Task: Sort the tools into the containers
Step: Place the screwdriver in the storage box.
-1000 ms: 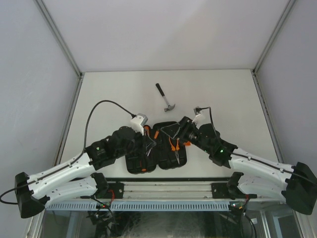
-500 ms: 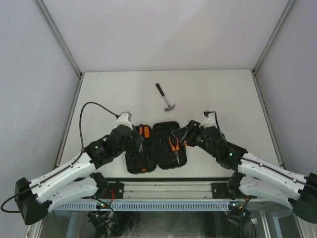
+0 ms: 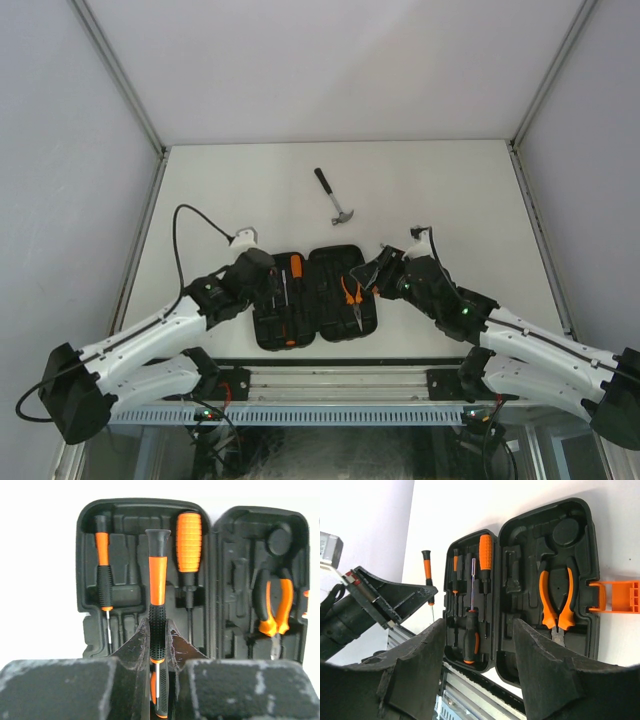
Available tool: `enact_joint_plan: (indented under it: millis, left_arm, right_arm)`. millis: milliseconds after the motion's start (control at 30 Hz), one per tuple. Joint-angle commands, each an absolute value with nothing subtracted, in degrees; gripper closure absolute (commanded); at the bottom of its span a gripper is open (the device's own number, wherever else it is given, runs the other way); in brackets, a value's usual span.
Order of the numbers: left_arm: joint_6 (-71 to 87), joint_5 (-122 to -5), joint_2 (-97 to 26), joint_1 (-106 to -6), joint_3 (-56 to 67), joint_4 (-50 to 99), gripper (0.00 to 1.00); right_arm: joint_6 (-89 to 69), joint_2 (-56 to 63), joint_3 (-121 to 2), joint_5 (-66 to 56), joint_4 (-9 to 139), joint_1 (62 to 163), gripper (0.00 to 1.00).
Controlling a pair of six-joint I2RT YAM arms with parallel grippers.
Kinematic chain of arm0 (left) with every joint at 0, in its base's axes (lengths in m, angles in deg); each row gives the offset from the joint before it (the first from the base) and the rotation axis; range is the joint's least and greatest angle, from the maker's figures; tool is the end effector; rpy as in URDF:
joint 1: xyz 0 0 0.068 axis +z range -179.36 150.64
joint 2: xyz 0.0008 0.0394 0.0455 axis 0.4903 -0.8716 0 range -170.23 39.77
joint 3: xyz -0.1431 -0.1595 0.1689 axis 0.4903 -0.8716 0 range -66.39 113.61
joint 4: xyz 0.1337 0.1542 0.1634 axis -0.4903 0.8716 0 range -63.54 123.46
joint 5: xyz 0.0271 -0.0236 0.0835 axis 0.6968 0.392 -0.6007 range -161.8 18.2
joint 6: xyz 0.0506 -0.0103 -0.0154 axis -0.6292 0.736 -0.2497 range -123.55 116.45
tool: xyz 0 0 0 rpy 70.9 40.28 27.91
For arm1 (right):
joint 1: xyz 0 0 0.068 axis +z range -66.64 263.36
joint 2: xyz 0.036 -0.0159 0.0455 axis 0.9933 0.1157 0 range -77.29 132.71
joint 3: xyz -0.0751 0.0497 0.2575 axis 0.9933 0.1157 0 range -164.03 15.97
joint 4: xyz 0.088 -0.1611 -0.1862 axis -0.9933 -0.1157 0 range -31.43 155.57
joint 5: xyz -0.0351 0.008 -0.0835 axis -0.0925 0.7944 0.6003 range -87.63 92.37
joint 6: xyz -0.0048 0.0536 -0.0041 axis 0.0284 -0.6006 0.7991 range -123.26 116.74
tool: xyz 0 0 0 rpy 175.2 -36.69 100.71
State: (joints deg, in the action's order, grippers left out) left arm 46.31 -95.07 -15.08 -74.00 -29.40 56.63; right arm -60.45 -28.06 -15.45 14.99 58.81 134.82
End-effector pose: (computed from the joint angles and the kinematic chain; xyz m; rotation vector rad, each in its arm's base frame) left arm 0.1458 -0.1241 0.2321 -0.2909 2.3284 -0.3320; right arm 0.1296 0.1500 0.2503 0.2572 2.1169 0.9726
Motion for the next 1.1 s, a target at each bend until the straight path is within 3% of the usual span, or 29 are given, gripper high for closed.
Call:
enact_joint_plan:
  millis: [0, 533, 1067]
  left_arm:
    - [47.3, -96.4, -18.4, -72.0, -30.5, 55.0, 1.00]
    - [42.9, -92.6, -32.0, -68.7, -26.4, 51.9, 1.00]
    - [42.9, -89.0, -35.3, -66.8, -26.1, 49.0, 0.99]
  right_arm:
    - [-60.8, -28.0, -15.9, 15.8, 59.5, 135.1, 0.45]
    - [-61.4, -27.5, -15.9, 16.1, 59.4, 136.0, 0.45]
    - [-61.6, -27.5, -15.9, 17.2, 58.8, 136.9, 0.45]
